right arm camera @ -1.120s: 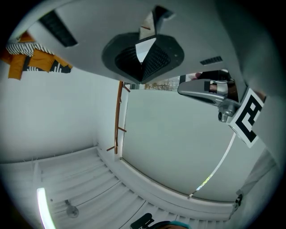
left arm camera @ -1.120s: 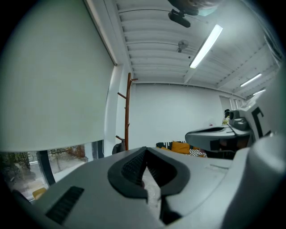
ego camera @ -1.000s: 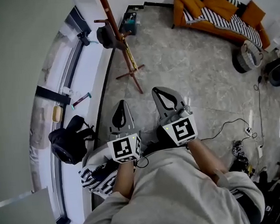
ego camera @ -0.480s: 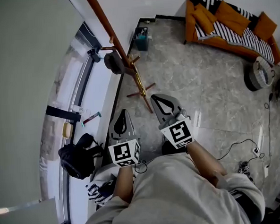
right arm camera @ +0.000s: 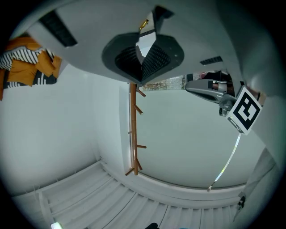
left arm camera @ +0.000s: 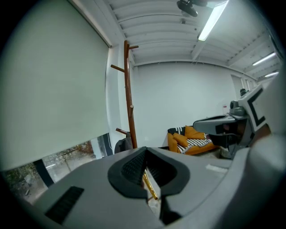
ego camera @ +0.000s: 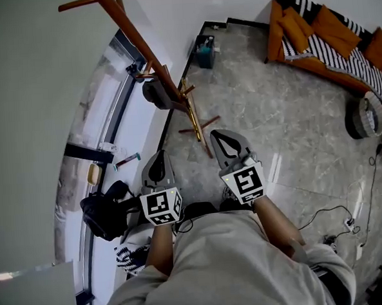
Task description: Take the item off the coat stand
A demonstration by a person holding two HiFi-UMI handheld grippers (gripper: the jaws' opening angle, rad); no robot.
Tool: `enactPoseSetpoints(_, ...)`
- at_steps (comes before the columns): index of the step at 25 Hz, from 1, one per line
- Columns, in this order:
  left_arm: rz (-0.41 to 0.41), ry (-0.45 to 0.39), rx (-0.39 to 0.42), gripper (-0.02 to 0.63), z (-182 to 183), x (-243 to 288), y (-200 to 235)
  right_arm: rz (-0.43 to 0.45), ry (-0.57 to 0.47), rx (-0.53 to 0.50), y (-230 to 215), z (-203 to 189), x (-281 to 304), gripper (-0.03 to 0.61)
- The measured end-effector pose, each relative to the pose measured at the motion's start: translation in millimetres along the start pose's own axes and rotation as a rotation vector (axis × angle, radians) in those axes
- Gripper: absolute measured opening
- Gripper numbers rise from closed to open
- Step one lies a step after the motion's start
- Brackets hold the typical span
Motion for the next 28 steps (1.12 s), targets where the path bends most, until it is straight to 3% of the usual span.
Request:
enactPoseSetpoints(14,-0.056,-0.003,0.004,0.009,-0.4,63.6,26.0,0.004,0.045,-0.016,-17.1,-16.8,58.3,0.005)
enactPoseSetpoints(22,-0.079,-0.027,0.002,0.009,15.3,101.3,79.9,0.02,0.087,-0.043,-2.1,-4.0,118.5,0.005)
enactPoseSetpoints(28,-0.088,-0.005,-0.032,0.009,2.7,124.0,123.2,0.03,0.122,-0.07,17.7,-4.2,170.9,0.005)
Point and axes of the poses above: the fingertips, and each gripper's own axes: x forward along the fingers, y to its left, z out of its top, the point moved 6 cm from there along -x, backward along the fingers, and after that the axes turned 7 degrees about -z, right-handed, at the moved point
